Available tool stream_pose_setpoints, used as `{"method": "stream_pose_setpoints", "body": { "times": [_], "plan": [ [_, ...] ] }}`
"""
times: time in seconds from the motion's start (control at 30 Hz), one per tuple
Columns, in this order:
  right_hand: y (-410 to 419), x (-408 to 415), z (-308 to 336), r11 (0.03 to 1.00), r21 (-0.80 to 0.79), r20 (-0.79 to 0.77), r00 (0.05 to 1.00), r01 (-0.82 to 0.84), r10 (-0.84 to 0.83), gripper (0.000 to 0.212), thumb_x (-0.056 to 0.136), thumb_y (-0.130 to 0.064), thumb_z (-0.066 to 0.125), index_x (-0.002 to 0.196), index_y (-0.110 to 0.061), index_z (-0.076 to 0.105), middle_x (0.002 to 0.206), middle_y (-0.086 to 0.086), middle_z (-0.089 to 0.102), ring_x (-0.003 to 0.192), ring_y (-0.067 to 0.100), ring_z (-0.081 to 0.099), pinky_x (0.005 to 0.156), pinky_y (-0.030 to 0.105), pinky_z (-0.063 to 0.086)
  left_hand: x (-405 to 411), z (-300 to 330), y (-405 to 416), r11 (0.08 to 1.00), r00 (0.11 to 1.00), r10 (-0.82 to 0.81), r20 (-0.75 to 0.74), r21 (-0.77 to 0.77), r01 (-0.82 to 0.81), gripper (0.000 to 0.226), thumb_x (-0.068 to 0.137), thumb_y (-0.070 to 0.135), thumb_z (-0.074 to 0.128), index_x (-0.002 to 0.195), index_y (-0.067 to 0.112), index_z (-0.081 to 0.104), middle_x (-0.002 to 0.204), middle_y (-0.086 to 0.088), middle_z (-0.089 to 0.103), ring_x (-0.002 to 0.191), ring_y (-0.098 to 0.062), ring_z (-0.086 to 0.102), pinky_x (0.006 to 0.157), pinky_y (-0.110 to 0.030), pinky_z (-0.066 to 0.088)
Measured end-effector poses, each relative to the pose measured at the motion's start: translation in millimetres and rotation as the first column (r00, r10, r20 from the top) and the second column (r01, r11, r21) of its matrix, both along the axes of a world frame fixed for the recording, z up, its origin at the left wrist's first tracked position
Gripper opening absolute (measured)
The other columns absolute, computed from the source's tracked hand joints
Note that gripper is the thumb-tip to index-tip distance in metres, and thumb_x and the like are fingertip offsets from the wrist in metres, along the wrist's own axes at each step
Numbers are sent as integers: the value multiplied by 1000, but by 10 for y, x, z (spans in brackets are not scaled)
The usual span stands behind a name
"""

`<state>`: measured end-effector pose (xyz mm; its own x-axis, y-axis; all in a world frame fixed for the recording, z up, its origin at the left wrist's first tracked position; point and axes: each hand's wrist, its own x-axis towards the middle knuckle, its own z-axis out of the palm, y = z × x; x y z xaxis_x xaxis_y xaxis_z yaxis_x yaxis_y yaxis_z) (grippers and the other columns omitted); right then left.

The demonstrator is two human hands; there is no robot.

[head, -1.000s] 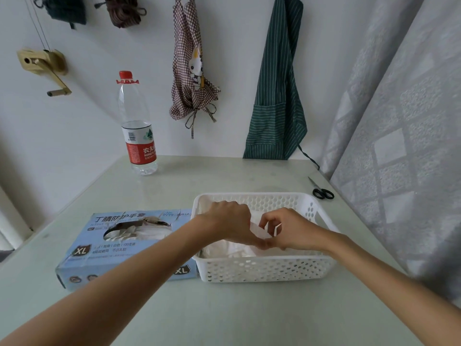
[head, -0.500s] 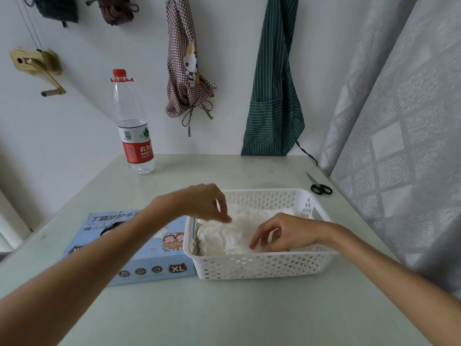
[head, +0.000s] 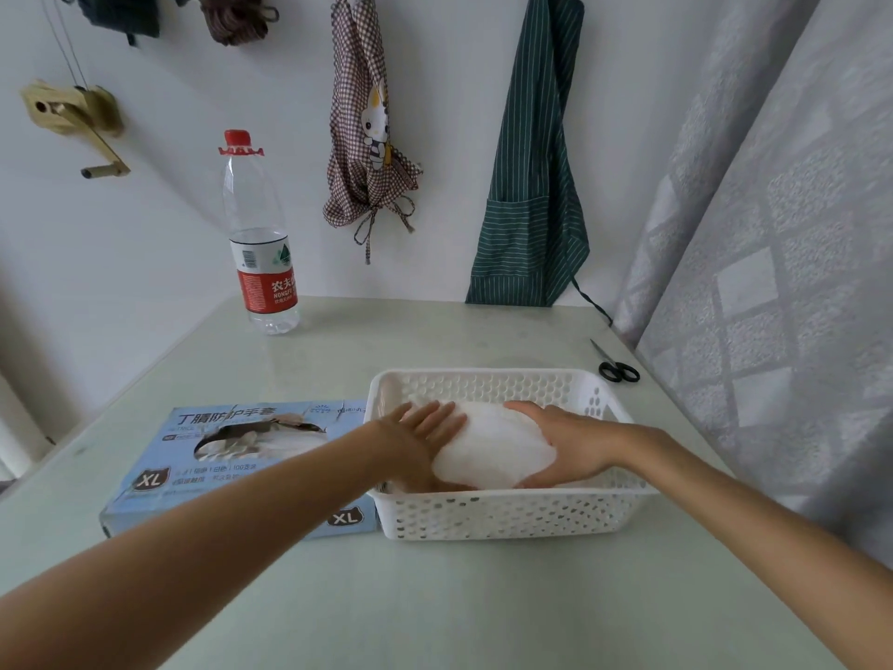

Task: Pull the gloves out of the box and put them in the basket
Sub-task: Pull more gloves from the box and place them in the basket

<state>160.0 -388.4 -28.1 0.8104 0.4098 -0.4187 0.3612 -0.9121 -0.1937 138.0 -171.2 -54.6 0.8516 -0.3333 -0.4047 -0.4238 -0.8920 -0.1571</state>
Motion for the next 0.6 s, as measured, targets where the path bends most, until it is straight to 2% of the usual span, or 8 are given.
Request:
{"method": "stream_pose_setpoints", "body": {
  "times": [0.07, 0.13, 0.3, 0.4, 0.47, 0.5, 0.53, 0.6],
  "plan": [
    [-27, 37, -71, 996, -87, -48, 998, 25, -30, 105, 81, -55, 65, 149, -36, -12, 159, 8, 2, 143, 29, 22, 114, 41, 27, -5, -57, 1, 998, 1000, -19, 5, 52, 18, 87, 90, 67, 26, 147, 21, -22, 155, -2, -26, 143, -18, -21, 117, -39, -12],
    [-40, 76, -165, 991, -128, -120, 991, 44, -60, 104, 84, -50, 65, 148, -38, -16, 159, 7, -8, 146, 29, 14, 115, 43, 25, -27, -100, -5, 997, 1000, -31, 2, 74, 31, 84, 94, 60, 29, 147, 19, -22, 155, -5, -27, 143, -21, -21, 117, -41, -11],
    [-38, 100, -260, 990, -133, -164, 984, 47, -69, 103, 87, -27, 66, 147, -40, -17, 158, 4, -11, 145, 32, 13, 110, 46, 34, -65, -90, -39, 996, 999, -37, -27, 85, 39, 83, 97, 54, 32, 146, 17, -23, 154, -7, -28, 143, -22, -22, 117, -43, -9],
    [1, 90, -258, 989, -134, -162, 984, 58, -80, 105, 86, -26, 67, 146, -40, -18, 158, 4, -13, 145, 33, 13, 109, 48, 35, -38, -48, -49, 998, 997, -3, -75, 57, 8, 85, 96, 54, 35, 146, 19, -24, 154, -4, -29, 143, -20, -22, 117, -43, -9],
    [9, 101, -195, 986, -157, -161, 984, 54, -79, 105, 84, -37, 68, 147, -39, -16, 159, 5, -6, 142, 33, 23, 109, 45, 35, -12, 0, -37, 999, 992, 38, -118, -9, -39, 91, 92, 57, 40, 146, 21, -24, 155, -1, -27, 143, -18, -21, 117, -42, -10],
    [0, 109, -136, 988, -141, -177, 981, 54, -79, 104, 83, -44, 68, 148, -38, -13, 158, 7, 6, 134, 30, 38, 105, 39, 41, -13, 43, -36, 998, 991, 53, -125, -27, -57, 94, 90, 61, 41, 146, 21, -24, 155, 0, -26, 143, -17, -20, 117, -41, -10],
    [-11, 112, -54, 993, -97, -197, 977, 63, -81, 101, 82, -47, 69, 150, -37, -6, 153, 8, 22, 116, 23, 55, 95, 30, 48, -30, 109, -32, 997, 991, 67, -118, -24, -70, 97, 88, 65, 40, 146, 21, -23, 155, 0, -25, 144, -17, -20, 117, -42, -11],
    [-47, 99, 129, 996, -16, -194, 977, 86, -87, 94, 78, -46, 73, 150, -36, 13, 133, 3, 46, 80, 8, 61, 75, 19, 50, -101, 259, -31, 995, 992, 97, -82, 0, -98, 101, 82, 76, 32, 147, 20, -21, 155, -1, -24, 144, -18, -20, 117, -43, -13]
  ]
}}
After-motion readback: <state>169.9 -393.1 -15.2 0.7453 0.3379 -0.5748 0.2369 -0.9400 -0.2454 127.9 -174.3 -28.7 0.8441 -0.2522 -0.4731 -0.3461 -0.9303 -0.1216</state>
